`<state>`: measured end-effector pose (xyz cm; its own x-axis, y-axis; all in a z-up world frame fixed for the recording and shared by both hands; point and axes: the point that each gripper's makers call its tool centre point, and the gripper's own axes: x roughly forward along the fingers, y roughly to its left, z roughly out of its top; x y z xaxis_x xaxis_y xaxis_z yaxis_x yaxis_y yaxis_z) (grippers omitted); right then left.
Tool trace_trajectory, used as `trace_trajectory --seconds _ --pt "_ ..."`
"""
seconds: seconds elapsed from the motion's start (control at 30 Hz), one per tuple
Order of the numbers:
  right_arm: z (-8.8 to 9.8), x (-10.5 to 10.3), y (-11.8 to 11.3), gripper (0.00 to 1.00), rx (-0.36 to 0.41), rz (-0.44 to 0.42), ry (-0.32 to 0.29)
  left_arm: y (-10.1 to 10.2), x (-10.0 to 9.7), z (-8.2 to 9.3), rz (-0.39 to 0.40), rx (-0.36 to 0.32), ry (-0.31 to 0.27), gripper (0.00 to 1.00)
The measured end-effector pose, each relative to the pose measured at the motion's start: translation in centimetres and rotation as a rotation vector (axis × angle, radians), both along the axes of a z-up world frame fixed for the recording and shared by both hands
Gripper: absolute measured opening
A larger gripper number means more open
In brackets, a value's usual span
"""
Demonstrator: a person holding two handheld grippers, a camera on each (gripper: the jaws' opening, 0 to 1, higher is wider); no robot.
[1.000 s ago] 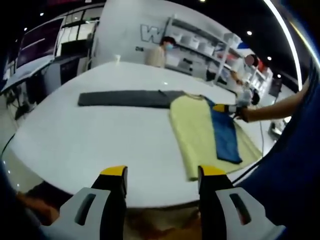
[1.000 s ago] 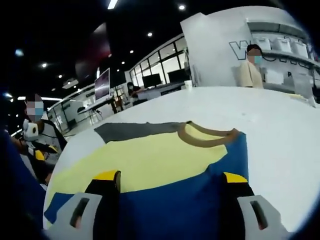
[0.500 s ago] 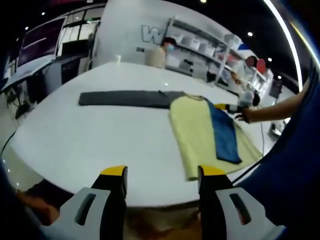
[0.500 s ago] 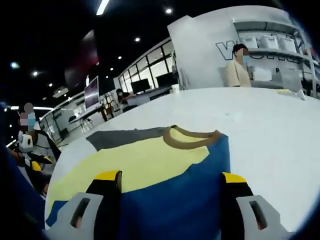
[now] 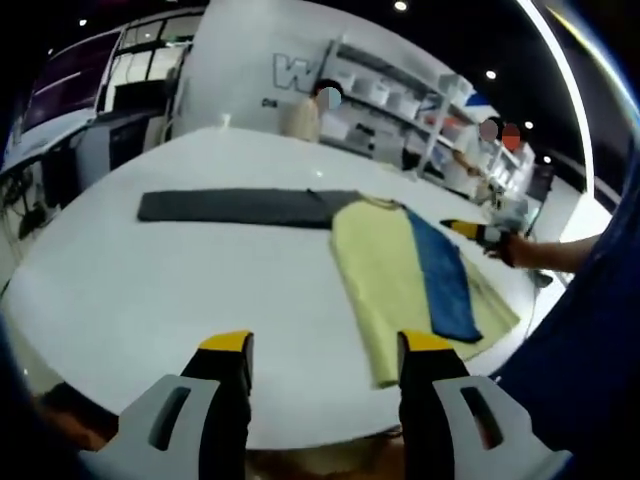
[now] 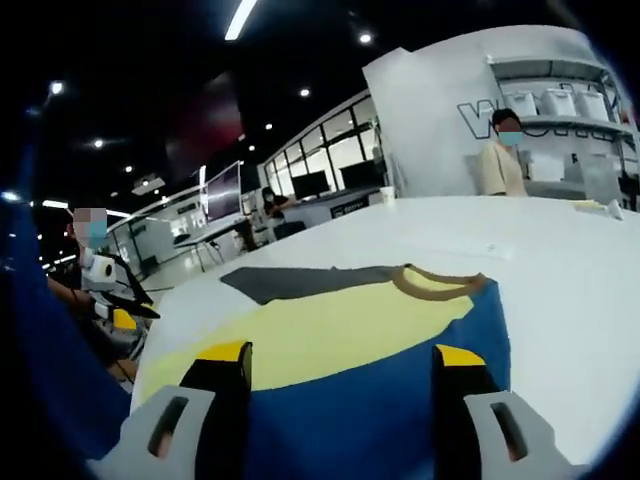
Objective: Fold the garment on the visible template until the final outline fits inside the template.
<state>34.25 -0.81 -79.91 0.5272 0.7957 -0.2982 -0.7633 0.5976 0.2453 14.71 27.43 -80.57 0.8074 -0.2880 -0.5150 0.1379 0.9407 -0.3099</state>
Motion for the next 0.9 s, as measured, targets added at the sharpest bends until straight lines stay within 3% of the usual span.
trace_trajectory --seconds 0.13,0.33,0.6,0.8,0.9 --pt "1.0 -2.0 0.7 0.74 0.04 -0.019 -0.005 1.5 0.6 -0.9 -0.038 0.013 0.022 0.54" --pt "2.4 -5.0 1.1 0.71 0.065 -0.074 -0.015 3.6 2.9 -1.6 -0.03 0.025 0.034 0.54" --pt "3.6 -7.9 0.8 0.68 0.081 -0.187 -0.019 9.1 8.2 -1.8 0.086 0.001 0.018 0.55" --pt "4.0 -9.2 0.6 0.65 0.099 -0.27 0.009 13.2 11.1 -2.2 0.173 -0.038 0.001 0.57" --pt "4.0 -10.0 0.8 0.64 0.094 -0.297 0.019 14.2 11.8 -2.1 0.208 -0.04 0.003 0.56"
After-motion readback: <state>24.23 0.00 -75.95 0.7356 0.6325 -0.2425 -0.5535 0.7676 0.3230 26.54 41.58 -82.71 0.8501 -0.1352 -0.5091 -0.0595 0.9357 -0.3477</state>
